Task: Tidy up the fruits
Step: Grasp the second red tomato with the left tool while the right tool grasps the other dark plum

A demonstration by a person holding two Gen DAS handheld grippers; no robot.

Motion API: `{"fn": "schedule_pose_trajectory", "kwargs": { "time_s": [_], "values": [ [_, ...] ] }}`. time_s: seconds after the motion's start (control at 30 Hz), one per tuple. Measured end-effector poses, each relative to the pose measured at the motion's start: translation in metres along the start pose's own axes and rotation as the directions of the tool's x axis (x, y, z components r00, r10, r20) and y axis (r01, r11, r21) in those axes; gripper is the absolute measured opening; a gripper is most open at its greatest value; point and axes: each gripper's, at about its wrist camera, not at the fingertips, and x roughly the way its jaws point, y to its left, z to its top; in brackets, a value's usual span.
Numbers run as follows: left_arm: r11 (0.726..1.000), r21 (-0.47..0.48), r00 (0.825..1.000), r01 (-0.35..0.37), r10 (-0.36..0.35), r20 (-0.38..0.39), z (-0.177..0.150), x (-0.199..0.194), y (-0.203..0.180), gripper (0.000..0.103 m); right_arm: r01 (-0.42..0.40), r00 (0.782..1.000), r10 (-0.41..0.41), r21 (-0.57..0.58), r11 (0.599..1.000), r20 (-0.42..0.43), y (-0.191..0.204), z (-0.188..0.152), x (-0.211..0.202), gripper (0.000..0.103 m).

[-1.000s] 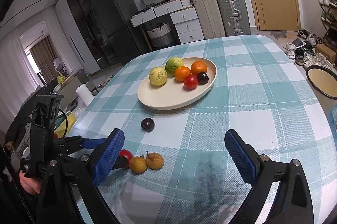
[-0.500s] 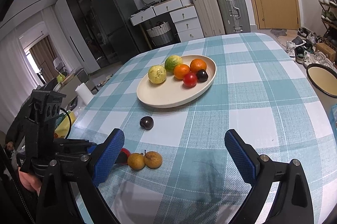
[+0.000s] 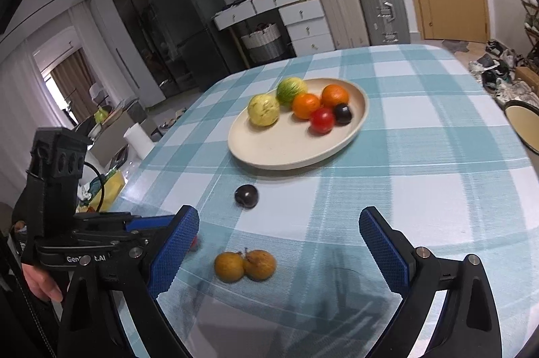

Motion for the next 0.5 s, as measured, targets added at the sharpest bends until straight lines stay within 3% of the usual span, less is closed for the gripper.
{"fn": "schedule_pose_trajectory", "kwargs": {
  "time_s": [0.33,0.5],
  "values": [
    [0.999,-0.049,1.0,-0.013,0.013,-0.004,0.001,-0.005,0.027,0.027,-0.043,0.996,0.039,-0.043,0.998,-0.084,0.02,0.009,0.051,0.097],
    [0.998,-0.063,1.0,-0.016,0.015,-0.012,0.002,-0.002,0.034,0.027,-0.058,0.99,0.052,-0.043,0.997,-0.128,0.025,0.015,0.074,0.085]
  ]
}}
